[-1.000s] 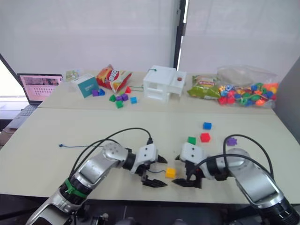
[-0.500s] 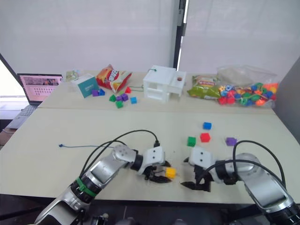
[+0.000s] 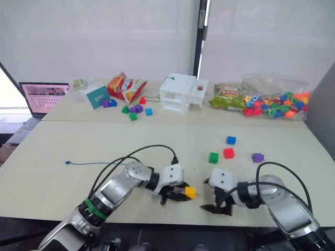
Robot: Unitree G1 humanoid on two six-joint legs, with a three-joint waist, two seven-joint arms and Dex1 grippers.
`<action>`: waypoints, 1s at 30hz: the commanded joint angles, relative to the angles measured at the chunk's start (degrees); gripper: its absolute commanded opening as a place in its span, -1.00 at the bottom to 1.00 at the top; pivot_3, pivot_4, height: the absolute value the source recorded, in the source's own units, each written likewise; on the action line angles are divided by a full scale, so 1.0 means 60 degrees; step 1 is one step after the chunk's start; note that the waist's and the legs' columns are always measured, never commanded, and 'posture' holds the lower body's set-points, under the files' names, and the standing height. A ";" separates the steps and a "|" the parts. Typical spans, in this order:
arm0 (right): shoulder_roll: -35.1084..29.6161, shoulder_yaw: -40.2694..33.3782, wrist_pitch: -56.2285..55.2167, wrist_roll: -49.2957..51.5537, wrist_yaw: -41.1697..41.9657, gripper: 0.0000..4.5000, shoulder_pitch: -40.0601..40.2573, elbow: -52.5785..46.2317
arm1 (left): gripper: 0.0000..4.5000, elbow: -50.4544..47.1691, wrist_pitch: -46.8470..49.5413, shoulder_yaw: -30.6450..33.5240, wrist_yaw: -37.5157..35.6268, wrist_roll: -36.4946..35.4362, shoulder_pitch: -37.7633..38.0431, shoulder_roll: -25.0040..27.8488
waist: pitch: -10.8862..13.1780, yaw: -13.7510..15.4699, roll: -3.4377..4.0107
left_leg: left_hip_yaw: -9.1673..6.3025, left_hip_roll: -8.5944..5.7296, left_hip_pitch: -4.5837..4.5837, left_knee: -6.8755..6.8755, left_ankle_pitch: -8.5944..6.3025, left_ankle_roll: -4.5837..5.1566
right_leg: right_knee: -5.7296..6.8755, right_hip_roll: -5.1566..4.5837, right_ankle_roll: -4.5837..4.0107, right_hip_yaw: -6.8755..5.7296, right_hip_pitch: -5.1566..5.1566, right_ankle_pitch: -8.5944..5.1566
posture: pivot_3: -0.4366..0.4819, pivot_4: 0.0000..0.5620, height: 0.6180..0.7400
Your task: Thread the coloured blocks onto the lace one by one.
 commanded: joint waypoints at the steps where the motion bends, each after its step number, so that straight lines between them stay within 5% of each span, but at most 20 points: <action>1: 0.0077 -0.0055 -0.0535 -0.0152 -0.0058 0.33 0.0151 0.0232 | -0.42 -0.0125 -0.0130 0.0050 -0.0080 -0.0002 -0.0142 -0.0020 | 0.0000 -0.0003 0.0000 | 0.0000 0.0000 0.0002 0.0000 0.0000 0.0000 | 0.0001 0.0000 0.0000 0.0000 0.0002 0.0000 | -0.05 -0.47 1.00; 10: -0.0075 -0.0127 -0.1231 -0.0279 0.0036 -0.99 0.0367 0.0524 | -0.42 -0.0148 -0.0161 0.0236 -0.0117 -0.0038 -0.0019 0.0253 | 0.0000 -0.0009 0.0000 | 0.0001 0.0001 0.0015 0.0003 0.0001 0.0000 | 0.0003 0.0001 0.0000 0.0002 0.0014 0.0000 | -0.05 -0.47 1.00; 18: -0.0138 -0.0070 -0.0999 -0.0233 0.0237 -1.00 0.0040 0.0242 | -0.42 -0.0160 -0.0950 0.0845 -0.0284 -0.0180 0.0610 0.1260 | -0.0001 -0.0045 0.0001 | 0.0001 0.0005 0.0015 0.0000 0.0000 -0.0001 | 0.0007 0.0002 0.0000 0.0005 0.0007 0.0000 | -0.05 -0.47 1.00; 24: -0.0220 -0.0046 -0.0780 -0.0219 0.0356 -1.00 -0.0093 -0.0056 | -0.42 0.0336 -0.2032 0.2408 -0.0584 -0.0733 0.1317 0.2756 | -0.0001 -0.0148 0.0002 | 0.0002 0.0027 0.0018 -0.0012 0.0000 -0.0002 | 0.0010 0.0015 -0.0009 0.0012 -0.0007 -0.0002 | -0.05 -0.47 1.00; 30: -0.0254 -0.0009 -0.0716 -0.0191 0.0479 -1.00 -0.0142 -0.0169 | -0.42 0.3335 -0.4224 0.3854 -0.1377 -0.0746 0.1430 0.4871 | -0.0001 -0.0199 0.0002 | 0.0003 0.0033 0.0025 -0.0020 -0.0001 -0.0004 | 0.0011 0.0015 -0.0015 0.0008 -0.0013 -0.0004 | -0.05 -0.47 1.00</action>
